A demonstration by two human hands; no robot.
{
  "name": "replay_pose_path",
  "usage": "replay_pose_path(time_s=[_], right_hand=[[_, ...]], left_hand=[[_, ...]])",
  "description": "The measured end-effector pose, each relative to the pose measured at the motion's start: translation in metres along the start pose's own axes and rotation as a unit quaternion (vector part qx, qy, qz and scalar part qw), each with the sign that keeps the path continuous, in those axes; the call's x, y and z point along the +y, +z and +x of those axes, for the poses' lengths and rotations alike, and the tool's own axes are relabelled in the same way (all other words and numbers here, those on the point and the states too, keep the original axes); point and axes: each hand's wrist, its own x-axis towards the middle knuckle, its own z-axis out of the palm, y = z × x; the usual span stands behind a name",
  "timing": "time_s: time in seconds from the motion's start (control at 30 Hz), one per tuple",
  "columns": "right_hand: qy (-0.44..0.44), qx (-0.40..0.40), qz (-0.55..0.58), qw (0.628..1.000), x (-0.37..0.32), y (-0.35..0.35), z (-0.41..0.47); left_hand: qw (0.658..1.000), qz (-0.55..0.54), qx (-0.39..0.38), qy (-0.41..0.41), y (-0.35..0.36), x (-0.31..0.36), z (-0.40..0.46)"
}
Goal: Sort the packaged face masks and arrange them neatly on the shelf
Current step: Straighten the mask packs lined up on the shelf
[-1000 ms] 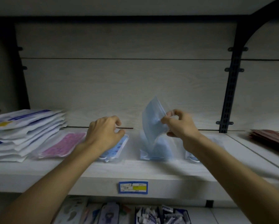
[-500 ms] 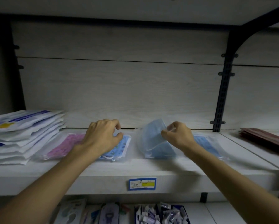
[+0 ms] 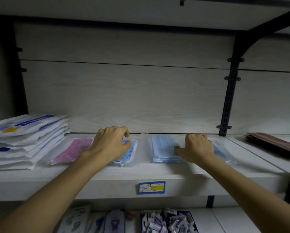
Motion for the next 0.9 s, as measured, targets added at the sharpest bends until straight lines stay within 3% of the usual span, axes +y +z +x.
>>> replay_pose_path(time_s=[0.4,0.67,0.9], right_hand=[[-0.094,0.133,-0.007,0.987,-0.001,-0.014,-0.037],[-0.087,0.16,0.012,0.983,0.023,-0.028,-0.091],[-0.038,0.159,-0.013,0.986,0.087,-0.053,-0.144]], left_hand=[[1.0,-0.023,0.001,0.022,-0.011,0.01,-0.026],[0.991,-0.085,-0.015,0.103,-0.008,0.054,-0.055],[0.974,-0.128,-0.045,0.18,0.01,0.132,-0.069]])
